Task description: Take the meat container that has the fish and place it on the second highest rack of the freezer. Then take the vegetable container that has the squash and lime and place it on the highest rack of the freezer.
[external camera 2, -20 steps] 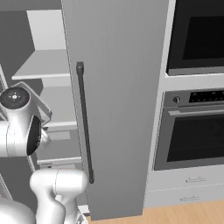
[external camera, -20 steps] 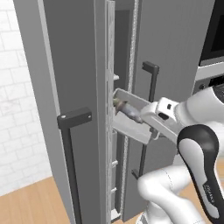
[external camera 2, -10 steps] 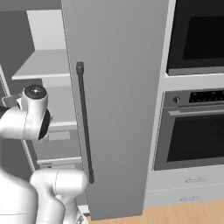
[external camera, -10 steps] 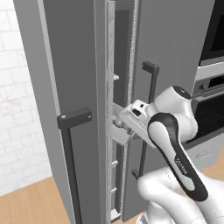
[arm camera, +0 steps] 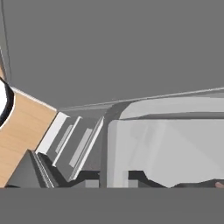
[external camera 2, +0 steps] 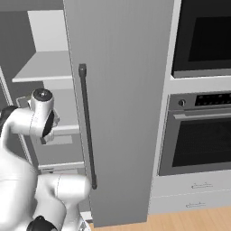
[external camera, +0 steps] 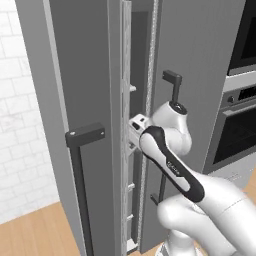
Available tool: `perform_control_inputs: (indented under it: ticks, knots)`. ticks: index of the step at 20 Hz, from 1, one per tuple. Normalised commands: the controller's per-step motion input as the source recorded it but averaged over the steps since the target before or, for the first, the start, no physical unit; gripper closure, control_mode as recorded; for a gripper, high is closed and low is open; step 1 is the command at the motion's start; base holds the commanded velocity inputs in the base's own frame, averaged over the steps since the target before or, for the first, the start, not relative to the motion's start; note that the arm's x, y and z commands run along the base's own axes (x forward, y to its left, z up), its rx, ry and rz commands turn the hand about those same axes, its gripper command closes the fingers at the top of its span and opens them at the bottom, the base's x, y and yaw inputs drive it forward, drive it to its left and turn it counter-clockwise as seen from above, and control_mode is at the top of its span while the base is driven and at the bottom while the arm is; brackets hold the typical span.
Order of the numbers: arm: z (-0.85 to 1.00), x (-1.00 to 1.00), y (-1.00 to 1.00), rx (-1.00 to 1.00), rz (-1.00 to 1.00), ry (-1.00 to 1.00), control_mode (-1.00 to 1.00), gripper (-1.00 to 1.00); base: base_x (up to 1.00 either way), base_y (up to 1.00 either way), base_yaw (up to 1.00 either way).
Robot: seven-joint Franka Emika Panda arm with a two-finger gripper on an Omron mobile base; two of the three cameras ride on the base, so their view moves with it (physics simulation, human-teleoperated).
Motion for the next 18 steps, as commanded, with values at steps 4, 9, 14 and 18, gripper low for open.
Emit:
perform_control_inputs:
  ticks: [4,9,14,18]
  knots:
    - [-0.39,0.83,0.03,0.0,0.0,0.02,-1.0,1.0,0.0,0.0,0.0]
    - [-0.23,0.78,0.44,-0.04,0.0,0.0,-1.0,1.0,0.0,0.0,0.0]
    - [-0.15,0.8,0.42,-0.09,-0.01,0.04,-1.0,1.0,0.0,0.0,0.0]
    - [-0.33,0.86,0.16,-0.06,0.0,0.04,-1.0,1.0,0.0,0.0,0.0]
